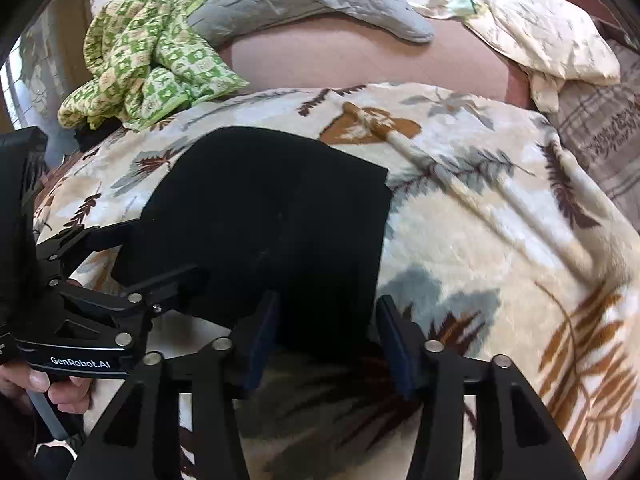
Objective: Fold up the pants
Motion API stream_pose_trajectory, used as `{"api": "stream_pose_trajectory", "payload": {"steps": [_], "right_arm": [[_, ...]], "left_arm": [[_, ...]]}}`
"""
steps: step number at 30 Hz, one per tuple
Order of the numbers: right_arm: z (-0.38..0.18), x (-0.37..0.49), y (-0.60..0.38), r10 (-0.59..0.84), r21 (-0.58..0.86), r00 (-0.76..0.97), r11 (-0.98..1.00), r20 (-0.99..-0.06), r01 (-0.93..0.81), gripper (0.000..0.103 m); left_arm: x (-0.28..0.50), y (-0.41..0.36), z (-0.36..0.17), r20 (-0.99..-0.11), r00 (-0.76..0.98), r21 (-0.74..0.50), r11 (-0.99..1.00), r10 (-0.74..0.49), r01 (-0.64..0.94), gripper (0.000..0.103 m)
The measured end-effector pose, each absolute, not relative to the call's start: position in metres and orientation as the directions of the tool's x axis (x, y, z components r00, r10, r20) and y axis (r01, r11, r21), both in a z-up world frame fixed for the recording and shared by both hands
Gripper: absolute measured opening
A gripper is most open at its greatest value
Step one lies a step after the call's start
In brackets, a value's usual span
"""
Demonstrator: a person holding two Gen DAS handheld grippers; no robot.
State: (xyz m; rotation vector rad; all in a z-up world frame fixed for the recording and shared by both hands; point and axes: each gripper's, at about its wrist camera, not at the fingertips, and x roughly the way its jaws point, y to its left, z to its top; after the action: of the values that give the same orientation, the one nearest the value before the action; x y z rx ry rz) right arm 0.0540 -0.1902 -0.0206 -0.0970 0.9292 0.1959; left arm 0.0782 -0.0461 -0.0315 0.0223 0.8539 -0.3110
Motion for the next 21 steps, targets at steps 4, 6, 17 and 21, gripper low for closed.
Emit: {"api": "stream_pose_trajectory", "payload": {"steps": [4, 6, 17, 21], "right_arm": [[-0.025, 0.054, -0.198, 0.12, 0.014, 0.577, 0.983, -0.808, -0.185, 0.068], [-0.027, 0.054, -0.202, 0.129, 0.03, 0.574, 0.983, -0.809, -0.18, 0.069], [-0.044, 0.045, -0.183, -0.012, -0.162, 0.565, 0.963, -0.825, -0.217, 0.079], [-0.042, 0.042, -0.192, 0.027, -0.117, 0.559, 0.968, -0.829, -0.221, 0.08]], "left_arm": [[0.077, -0.047, -0.033, -0.735, 0.628, -0.101, 0.956, -0.257, 0.274, 0.103], [0.076, -0.046, -0.034, -0.731, 0.631, -0.102, 0.957, -0.258, 0.273, 0.103], [0.076, -0.043, -0.036, -0.72, 0.638, -0.125, 0.956, -0.272, 0.265, 0.103], [0.075, -0.042, -0.035, -0.723, 0.636, -0.125, 0.957, -0.269, 0.263, 0.103]]}}
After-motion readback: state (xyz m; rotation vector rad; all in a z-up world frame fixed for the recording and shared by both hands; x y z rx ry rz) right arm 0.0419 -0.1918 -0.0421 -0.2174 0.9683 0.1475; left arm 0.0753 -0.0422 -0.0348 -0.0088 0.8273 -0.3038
